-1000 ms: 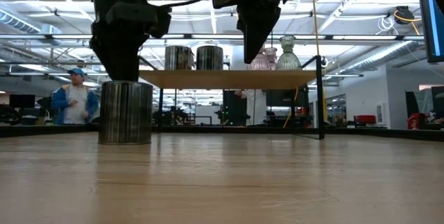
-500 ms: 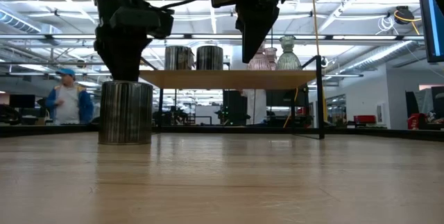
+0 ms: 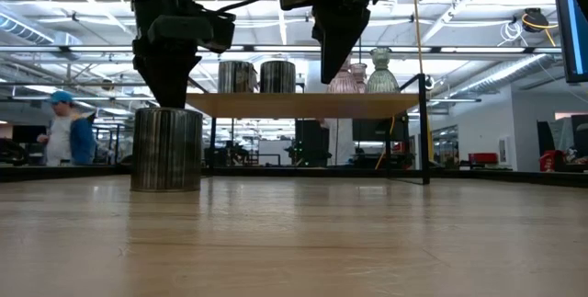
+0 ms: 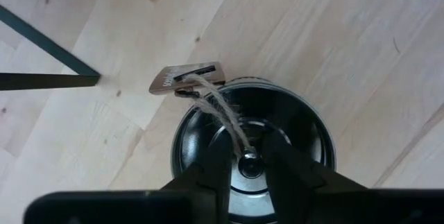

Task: Pick & Place candle stick holders
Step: Put the scented candle on the shelf

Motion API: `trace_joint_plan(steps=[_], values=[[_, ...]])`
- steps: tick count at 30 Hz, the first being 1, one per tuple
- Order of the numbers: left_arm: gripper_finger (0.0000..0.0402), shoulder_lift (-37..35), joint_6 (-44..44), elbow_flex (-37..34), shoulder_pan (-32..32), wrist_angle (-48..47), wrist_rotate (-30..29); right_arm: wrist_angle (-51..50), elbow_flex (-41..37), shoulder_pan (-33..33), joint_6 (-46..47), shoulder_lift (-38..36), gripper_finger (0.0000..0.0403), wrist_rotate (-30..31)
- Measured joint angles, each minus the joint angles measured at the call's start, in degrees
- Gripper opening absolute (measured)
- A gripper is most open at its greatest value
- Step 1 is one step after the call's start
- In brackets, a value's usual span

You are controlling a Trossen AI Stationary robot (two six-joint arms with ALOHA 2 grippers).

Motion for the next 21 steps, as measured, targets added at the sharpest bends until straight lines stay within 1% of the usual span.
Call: trace_joint_plan(steps=[4, 7, 10, 16, 21], values=[[0.0080, 0.02, -0.09, 0.00, 0.01, -0.03, 0.02, 0.09, 0.00, 0.00, -0.04, 0.00, 0.0059, 0.00], [0.0089, 0.04, 0.46, -0.04, -0.01, -0.03, -0.22, 0.10, 0.00, 0.00, -0.04, 0.00, 0.0059, 0.00], [0.0108, 0.07, 0.98, -0.04, 0.01, 0.05, -0.27, 0.10, 0.00, 0.00, -0.04, 0.00, 0.0059, 0.00], [0.0159, 0.09, 0.04, -0.07, 0.01, -0.02, -1.24, 0.11, 0.00, 0.00, -0.04, 0.00, 0.0059, 0.00], [0.0180, 0.11, -0.51, -0.11, 0.05, -0.09, 0.99, 0.15, 0.00, 0.00, -0.04, 0.00, 0.0059, 0.00]])
